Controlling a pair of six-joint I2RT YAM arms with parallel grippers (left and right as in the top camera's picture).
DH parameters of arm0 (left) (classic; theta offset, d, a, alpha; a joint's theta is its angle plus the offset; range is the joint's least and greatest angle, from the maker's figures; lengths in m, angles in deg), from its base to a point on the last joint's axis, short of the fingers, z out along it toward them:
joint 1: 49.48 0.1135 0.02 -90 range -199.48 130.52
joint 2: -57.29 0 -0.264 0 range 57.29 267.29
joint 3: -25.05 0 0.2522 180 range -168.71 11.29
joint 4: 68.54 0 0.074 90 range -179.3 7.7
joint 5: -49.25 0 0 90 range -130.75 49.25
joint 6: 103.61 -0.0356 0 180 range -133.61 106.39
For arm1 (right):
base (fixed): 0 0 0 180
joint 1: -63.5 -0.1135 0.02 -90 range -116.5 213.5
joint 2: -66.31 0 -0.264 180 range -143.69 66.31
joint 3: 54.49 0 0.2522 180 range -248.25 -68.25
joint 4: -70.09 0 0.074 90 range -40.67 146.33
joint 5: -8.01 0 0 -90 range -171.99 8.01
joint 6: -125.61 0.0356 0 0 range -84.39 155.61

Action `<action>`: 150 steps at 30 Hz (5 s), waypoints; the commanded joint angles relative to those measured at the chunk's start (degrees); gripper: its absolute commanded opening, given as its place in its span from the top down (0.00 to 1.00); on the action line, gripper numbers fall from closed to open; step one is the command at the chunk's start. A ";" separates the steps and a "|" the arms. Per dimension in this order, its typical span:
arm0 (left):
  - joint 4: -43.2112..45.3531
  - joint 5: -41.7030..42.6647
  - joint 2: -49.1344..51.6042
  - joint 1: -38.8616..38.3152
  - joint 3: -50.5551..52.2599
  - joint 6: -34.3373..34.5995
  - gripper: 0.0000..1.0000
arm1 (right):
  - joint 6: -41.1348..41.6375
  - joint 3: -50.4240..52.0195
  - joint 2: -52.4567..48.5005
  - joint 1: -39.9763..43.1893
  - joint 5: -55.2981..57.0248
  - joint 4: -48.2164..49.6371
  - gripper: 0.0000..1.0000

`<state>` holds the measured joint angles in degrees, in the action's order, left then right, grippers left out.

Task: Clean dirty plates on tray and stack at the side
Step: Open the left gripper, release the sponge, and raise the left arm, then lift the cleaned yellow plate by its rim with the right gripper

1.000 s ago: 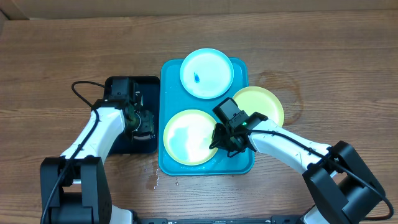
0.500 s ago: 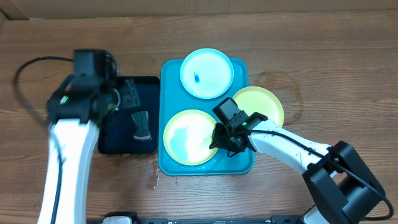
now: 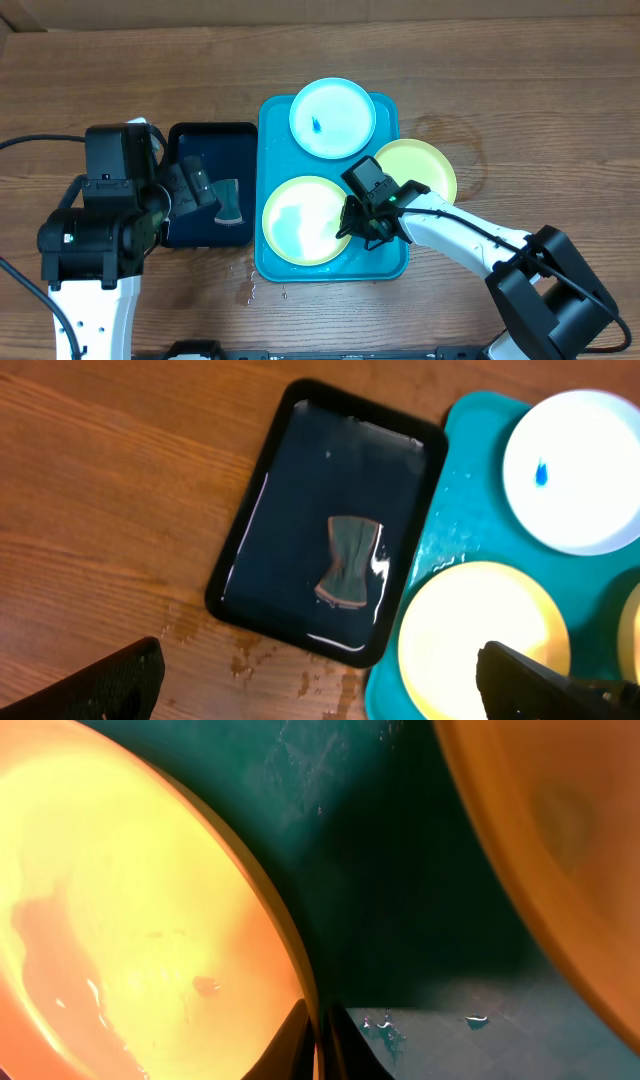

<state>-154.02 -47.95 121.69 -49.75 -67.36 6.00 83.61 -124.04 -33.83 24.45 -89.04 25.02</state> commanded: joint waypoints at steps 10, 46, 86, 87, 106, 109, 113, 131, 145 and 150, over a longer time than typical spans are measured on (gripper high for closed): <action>1.66 3.61 -4.07 0.31 1.36 1.40 0.00 | 0.04 -3.80 1.14 0.15 -2.01 -6.16 0.96; 0.37 3.65 2.45 0.31 1.36 1.40 0.00 | -2.62 -23.39 -5.60 -9.81 5.90 11.17 0.96; 0.39 3.65 14.08 0.28 1.36 1.40 0.00 | -67.52 -29.20 -8.28 -18.34 43.58 48.11 0.96; 0.42 3.67 14.08 0.28 1.36 1.40 0.00 | -68.46 -29.20 -8.28 -18.34 43.60 49.03 0.96; 0.39 3.65 14.08 0.28 1.36 1.40 0.00 | -94.12 -29.20 -8.28 -20.70 43.43 70.34 0.96; 0.39 3.65 14.08 0.31 1.36 1.40 0.00 | -95.01 -29.20 -8.28 -21.42 43.43 70.86 0.96; 0.39 3.65 14.08 0.31 1.36 1.40 0.00 | -95.01 -29.20 -8.28 -22.05 43.45 73.24 0.96; 0.39 3.65 14.08 0.28 1.36 1.40 0.00 | -94.95 -29.20 -8.28 -22.14 44.50 75.84 0.96; 0.42 3.65 14.08 0.28 1.36 1.40 0.00 | -90.75 -29.18 -8.28 -21.97 48.57 74.03 0.96; 0.39 3.65 14.08 0.31 1.36 1.40 0.00 | -76.89 -29.18 -8.28 -21.20 50.31 63.41 0.96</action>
<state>-153.50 -44.80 135.35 -49.75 -65.96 6.22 -3.57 -151.75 -42.35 2.62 -40.59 92.34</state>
